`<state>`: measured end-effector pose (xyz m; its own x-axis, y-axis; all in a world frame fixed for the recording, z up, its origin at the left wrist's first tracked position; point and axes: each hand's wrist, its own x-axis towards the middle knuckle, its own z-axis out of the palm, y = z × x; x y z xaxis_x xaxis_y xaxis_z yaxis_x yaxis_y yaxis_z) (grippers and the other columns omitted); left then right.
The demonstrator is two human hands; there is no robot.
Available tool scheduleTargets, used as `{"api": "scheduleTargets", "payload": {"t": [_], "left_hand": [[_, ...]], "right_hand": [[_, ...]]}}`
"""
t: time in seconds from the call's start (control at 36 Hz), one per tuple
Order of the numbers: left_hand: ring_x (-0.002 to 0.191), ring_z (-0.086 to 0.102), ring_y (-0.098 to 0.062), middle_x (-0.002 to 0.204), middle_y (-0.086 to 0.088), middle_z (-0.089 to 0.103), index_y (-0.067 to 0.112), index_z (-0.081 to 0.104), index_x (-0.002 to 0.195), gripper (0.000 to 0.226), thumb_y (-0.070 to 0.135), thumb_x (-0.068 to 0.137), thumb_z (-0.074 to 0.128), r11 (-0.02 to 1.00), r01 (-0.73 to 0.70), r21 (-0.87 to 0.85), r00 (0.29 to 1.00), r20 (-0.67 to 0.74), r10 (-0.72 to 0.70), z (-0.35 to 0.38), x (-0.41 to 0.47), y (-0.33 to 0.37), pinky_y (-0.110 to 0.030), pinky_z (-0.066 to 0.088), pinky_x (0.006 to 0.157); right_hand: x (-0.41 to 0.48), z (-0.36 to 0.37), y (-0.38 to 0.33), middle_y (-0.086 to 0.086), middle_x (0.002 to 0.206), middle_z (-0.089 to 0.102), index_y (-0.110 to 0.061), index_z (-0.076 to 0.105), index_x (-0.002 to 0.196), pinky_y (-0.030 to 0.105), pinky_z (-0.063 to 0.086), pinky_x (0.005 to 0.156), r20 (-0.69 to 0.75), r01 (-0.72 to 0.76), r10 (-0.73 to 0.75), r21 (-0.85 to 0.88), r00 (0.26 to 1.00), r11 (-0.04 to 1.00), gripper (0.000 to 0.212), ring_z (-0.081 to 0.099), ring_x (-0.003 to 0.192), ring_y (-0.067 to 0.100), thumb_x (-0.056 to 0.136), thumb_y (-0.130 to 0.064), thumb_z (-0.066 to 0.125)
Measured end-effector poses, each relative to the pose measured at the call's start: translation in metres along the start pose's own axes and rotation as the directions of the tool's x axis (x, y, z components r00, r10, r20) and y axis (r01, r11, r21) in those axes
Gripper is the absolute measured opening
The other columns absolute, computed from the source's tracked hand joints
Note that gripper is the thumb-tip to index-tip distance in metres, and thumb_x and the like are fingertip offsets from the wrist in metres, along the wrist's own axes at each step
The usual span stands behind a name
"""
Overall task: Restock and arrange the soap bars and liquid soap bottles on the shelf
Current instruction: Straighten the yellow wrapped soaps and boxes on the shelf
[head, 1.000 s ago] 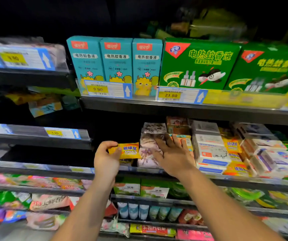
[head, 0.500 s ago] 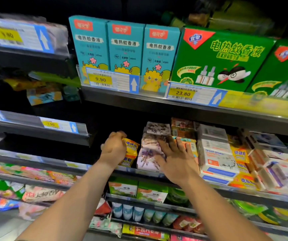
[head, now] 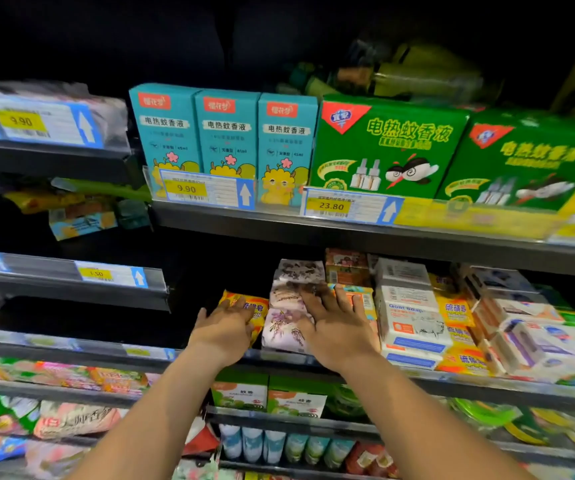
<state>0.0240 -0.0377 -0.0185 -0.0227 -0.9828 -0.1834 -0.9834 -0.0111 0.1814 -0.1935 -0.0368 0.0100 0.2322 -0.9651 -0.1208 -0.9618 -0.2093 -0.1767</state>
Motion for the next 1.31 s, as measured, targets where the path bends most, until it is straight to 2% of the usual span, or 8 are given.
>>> {"api": "scheduleTargets", "payload": {"t": [0.19,0.31,0.47,0.69,0.83,1.03,1.17,1.31], "left_hand": [[0.134,0.046,-0.022,0.147,-0.001,0.050,0.020,0.059,0.135,0.038,0.034,0.101,0.048,0.977,-0.164,-0.138,0.945,-0.307,0.115,-0.012,-0.006,0.004,-0.034,0.037,0.112],[0.116,0.055,-0.021,0.124,0.000,0.061,0.018,0.064,0.123,0.027,0.026,0.099,0.052,0.971,-0.217,-0.102,0.889,-0.431,0.153,-0.027,-0.020,0.043,-0.034,0.043,0.103],[0.117,0.052,-0.022,0.121,0.002,0.062,0.022,0.065,0.114,0.024,0.035,0.097,0.055,0.932,-0.360,-0.036,0.888,-0.321,0.330,-0.032,-0.031,0.113,-0.035,0.039,0.101],[0.140,0.035,-0.019,0.151,0.003,0.043,0.023,0.051,0.141,0.045,0.040,0.100,0.048,0.870,-0.480,-0.111,0.861,-0.250,0.443,-0.034,-0.039,0.217,-0.027,0.024,0.115],[0.144,0.025,-0.026,0.158,-0.002,0.033,0.024,0.030,0.154,0.057,0.050,0.103,0.036,0.915,-0.399,-0.052,0.909,-0.154,0.388,-0.038,-0.026,0.276,-0.036,0.018,0.118],[0.127,0.046,-0.029,0.137,-0.004,0.055,0.028,0.050,0.135,0.070,0.072,0.091,0.019,0.968,-0.249,0.020,0.963,-0.106,0.250,-0.017,0.002,0.303,-0.048,0.028,0.110],[0.121,0.051,-0.015,0.118,0.012,0.061,0.032,0.060,0.116,0.071,0.078,0.081,0.018,0.980,-0.197,-0.015,0.967,-0.168,0.192,-0.010,0.004,0.307,-0.038,0.026,0.109],[0.140,0.034,-0.020,0.149,0.008,0.041,0.040,0.037,0.144,0.058,0.070,0.095,0.032,0.982,-0.180,0.048,0.978,-0.094,0.184,-0.010,0.007,0.309,-0.042,0.020,0.119]], "right_hand": [[-0.008,-0.038,-0.007,0.005,0.163,0.023,-0.031,0.045,0.146,0.049,0.006,0.123,0.003,0.021,-0.021,-0.066,1.000,0.998,0.054,0.012,0.152,0.030,0.103,-0.055,0.023],[-0.034,-0.061,0.022,0.006,0.114,0.067,-0.018,0.070,0.108,0.039,0.041,0.097,-0.295,0.017,-0.072,-0.185,0.953,0.983,0.044,0.055,0.111,0.031,0.095,-0.044,0.036],[-0.078,-0.093,0.097,0.007,0.113,0.065,-0.020,0.065,0.118,0.037,0.045,0.086,-0.412,-0.124,0.049,-0.158,0.910,0.980,0.037,0.053,0.109,0.029,0.097,-0.041,0.044],[-0.092,-0.107,0.202,0.006,0.131,0.058,-0.024,0.056,0.132,0.039,0.041,0.098,-0.142,-0.179,0.141,-0.307,0.980,0.935,0.042,0.048,0.120,0.030,0.095,-0.042,0.047],[-0.088,-0.121,0.228,0.005,0.138,0.055,-0.028,0.049,0.140,0.040,0.038,0.100,-0.027,-0.060,0.054,-0.360,0.998,0.931,0.048,0.049,0.126,0.031,0.095,-0.044,0.049],[-0.064,-0.127,0.270,0.006,0.128,0.064,-0.026,0.055,0.133,0.041,0.051,0.095,0.094,-0.038,0.056,-0.181,0.994,0.983,0.039,0.060,0.116,0.029,0.097,-0.039,0.051],[-0.027,-0.121,0.286,0.007,0.151,0.044,-0.024,0.045,0.145,0.042,0.032,0.115,0.064,0.026,-0.014,-0.199,0.998,0.980,0.042,0.041,0.138,0.031,0.103,-0.033,0.042],[-0.010,-0.103,0.288,-0.001,0.142,0.053,-0.030,0.056,0.135,0.031,0.040,0.106,0.014,0.149,-0.149,-0.151,0.989,0.977,0.041,0.050,0.129,0.025,0.094,-0.024,0.055]]}}
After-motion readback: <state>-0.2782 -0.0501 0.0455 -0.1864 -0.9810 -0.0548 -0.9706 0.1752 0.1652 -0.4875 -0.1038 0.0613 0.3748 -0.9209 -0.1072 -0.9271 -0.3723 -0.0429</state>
